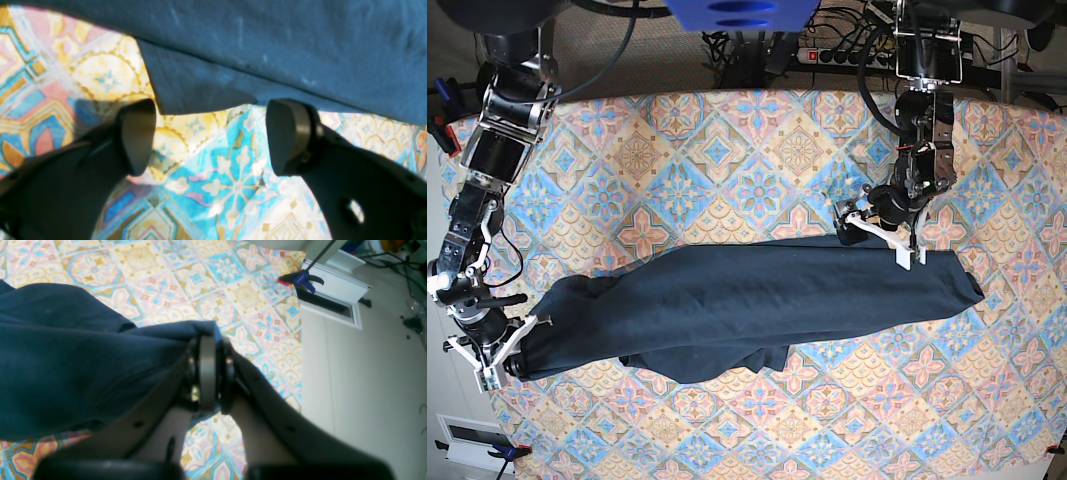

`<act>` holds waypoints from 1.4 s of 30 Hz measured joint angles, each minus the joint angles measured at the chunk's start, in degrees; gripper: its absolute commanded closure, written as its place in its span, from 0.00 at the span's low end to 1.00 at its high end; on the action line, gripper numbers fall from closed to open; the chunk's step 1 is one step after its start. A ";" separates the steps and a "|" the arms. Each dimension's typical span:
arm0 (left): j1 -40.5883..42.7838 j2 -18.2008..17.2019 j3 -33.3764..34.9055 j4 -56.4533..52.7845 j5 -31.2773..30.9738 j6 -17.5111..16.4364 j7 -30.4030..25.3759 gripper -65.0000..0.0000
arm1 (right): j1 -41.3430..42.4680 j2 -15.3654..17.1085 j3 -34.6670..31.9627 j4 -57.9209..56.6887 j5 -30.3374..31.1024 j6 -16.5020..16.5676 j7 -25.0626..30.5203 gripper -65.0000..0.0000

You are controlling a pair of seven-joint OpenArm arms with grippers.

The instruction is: Layout the t-shirt on the table in an organized manner, then fold the t-shirt properly

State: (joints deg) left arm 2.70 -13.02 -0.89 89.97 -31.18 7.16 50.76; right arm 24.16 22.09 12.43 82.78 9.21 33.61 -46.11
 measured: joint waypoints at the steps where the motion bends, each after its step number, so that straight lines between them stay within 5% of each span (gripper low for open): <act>1: 0.02 0.09 0.04 -0.11 0.00 0.07 -1.33 0.22 | -0.02 0.00 0.00 0.00 0.00 0.00 0.00 0.99; 7: -3.08 1.70 0.24 -6.19 -0.17 -0.48 -5.68 0.28 | -0.02 0.02 0.00 0.00 0.02 0.04 0.00 0.99; 13: -2.82 4.13 0.31 -6.43 -0.59 -0.96 -5.68 1.00 | 0.00 -0.02 0.00 -0.02 0.02 0.04 0.02 0.99; 21: 5.42 3.82 0.46 13.35 -0.72 -0.94 1.75 1.00 | 0.04 0.00 0.00 -0.28 0.07 0.15 0.00 0.99; 26: 14.95 -2.93 -0.52 27.26 -8.39 -1.31 2.73 1.00 | 0.07 0.02 0.02 -0.35 -0.31 -0.09 -0.07 0.99; 35: 23.02 -12.28 -19.61 28.11 -33.75 -1.07 2.97 1.00 | 0.07 0.13 -0.33 -2.78 -0.20 0.07 -0.94 0.99; 42: 24.50 -17.38 -21.84 24.94 -36.50 -1.40 5.95 1.00 | -0.07 0.04 -0.44 -3.19 -0.02 0.07 -3.06 0.98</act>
State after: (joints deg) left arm 27.20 -30.39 -22.72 114.91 -67.68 5.76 56.71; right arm 24.10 22.13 11.99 79.59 9.19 33.67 -49.17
